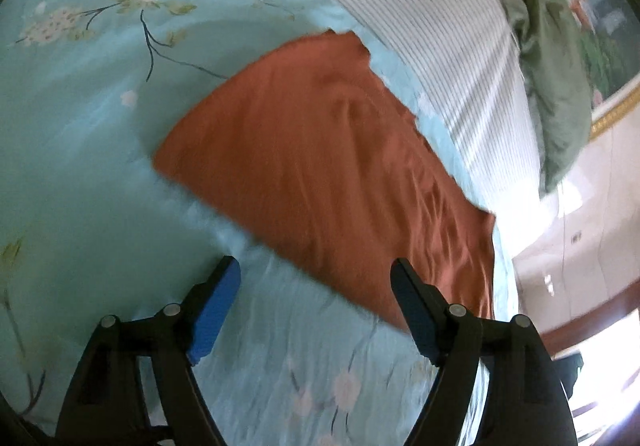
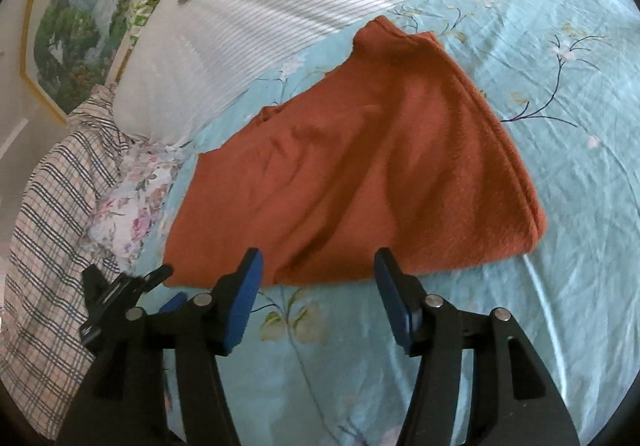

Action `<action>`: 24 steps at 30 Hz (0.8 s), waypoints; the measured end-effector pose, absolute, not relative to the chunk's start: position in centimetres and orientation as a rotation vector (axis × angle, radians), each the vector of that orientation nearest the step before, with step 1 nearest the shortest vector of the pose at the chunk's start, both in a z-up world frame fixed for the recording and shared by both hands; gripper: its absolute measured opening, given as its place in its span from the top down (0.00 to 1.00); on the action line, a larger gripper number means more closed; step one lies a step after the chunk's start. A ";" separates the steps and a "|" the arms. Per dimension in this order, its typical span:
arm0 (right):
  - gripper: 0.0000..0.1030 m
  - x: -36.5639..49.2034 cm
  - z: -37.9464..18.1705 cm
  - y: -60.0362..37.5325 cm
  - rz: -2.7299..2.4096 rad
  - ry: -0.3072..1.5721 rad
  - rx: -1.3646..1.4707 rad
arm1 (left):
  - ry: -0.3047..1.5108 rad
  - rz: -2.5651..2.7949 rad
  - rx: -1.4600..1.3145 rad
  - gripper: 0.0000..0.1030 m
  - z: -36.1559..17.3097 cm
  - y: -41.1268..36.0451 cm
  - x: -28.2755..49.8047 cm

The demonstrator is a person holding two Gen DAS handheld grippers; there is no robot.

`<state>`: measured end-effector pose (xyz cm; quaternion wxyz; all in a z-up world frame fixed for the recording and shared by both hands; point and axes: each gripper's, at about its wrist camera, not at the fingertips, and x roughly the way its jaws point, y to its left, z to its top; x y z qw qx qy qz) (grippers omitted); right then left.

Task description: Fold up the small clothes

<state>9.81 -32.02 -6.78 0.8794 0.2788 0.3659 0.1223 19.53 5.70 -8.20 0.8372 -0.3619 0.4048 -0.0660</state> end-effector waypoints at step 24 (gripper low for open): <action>0.42 12.5 -6.3 -34.1 0.335 0.767 0.637 | 0.690 -0.095 -0.533 0.93 -2.6 2.7 24.8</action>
